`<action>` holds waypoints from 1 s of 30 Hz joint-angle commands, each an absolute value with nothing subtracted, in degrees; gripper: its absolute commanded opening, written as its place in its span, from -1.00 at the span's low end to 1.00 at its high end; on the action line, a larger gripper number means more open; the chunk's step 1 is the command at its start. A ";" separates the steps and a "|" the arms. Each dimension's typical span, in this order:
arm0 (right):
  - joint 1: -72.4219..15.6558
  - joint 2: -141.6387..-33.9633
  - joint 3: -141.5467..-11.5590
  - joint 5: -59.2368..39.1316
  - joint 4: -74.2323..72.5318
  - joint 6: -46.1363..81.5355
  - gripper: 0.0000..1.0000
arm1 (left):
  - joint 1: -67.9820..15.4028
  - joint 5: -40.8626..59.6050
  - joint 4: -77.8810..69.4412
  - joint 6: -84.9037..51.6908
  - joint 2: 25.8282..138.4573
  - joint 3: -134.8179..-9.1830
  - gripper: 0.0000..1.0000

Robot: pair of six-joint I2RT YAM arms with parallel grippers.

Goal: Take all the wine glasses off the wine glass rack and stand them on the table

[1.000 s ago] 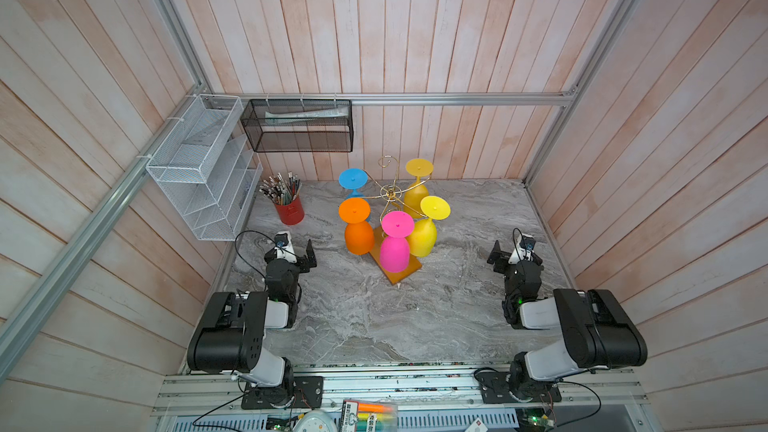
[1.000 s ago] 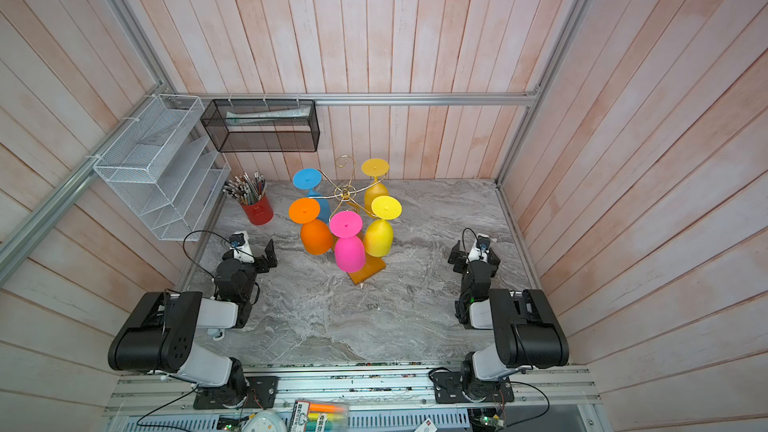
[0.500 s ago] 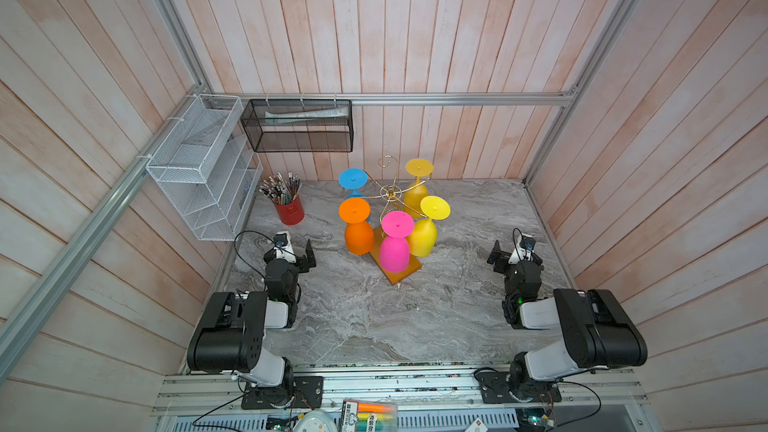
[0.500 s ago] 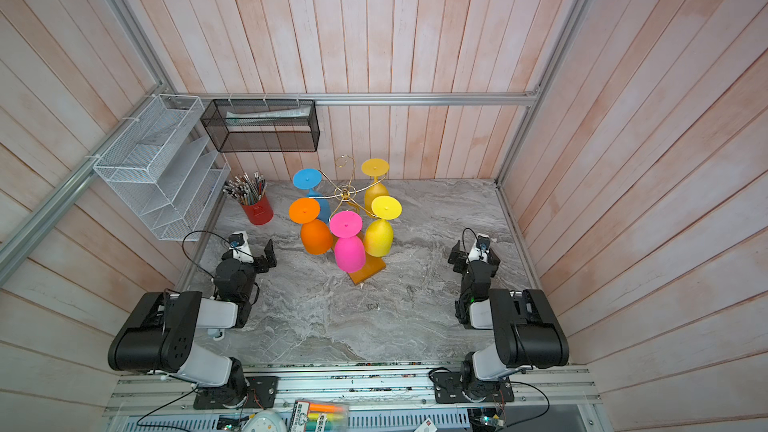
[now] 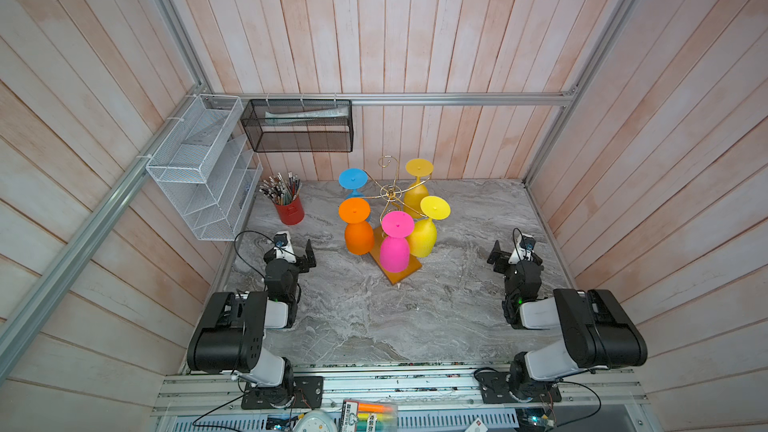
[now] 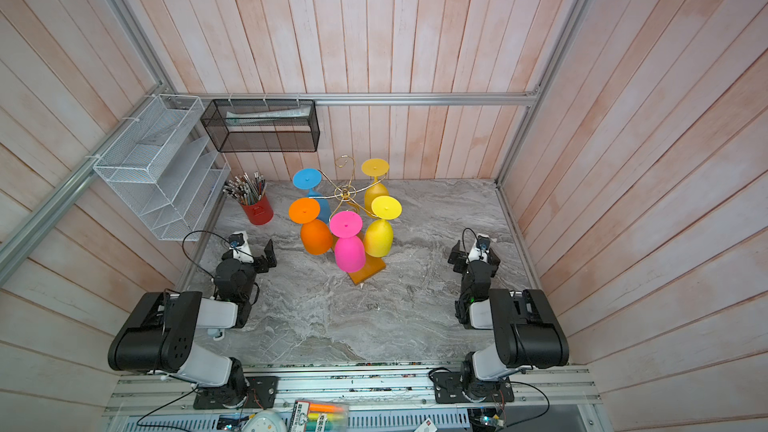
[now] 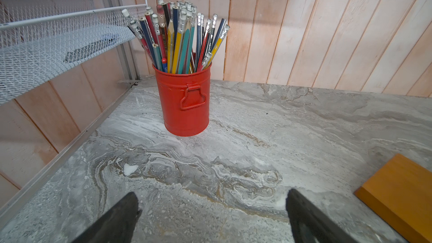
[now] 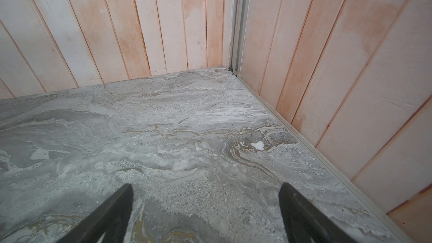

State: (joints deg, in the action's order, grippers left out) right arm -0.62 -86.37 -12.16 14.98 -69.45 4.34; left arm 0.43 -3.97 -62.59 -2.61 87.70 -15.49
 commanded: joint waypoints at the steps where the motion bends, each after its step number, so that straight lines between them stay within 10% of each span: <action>1: -1.27 -84.30 -11.94 16.44 -70.38 3.16 0.95 | 0.87 -5.82 -62.34 -3.49 87.29 -16.60 0.99; 11: -6.77 -71.15 -15.02 28.09 -59.57 1.37 0.91 | 0.29 -9.79 -42.44 -3.96 78.90 -24.71 0.98; 30: -12.07 -54.72 -26.25 16.18 -19.59 29.72 0.80 | -5.60 -10.16 -8.12 -14.54 62.67 -34.87 0.98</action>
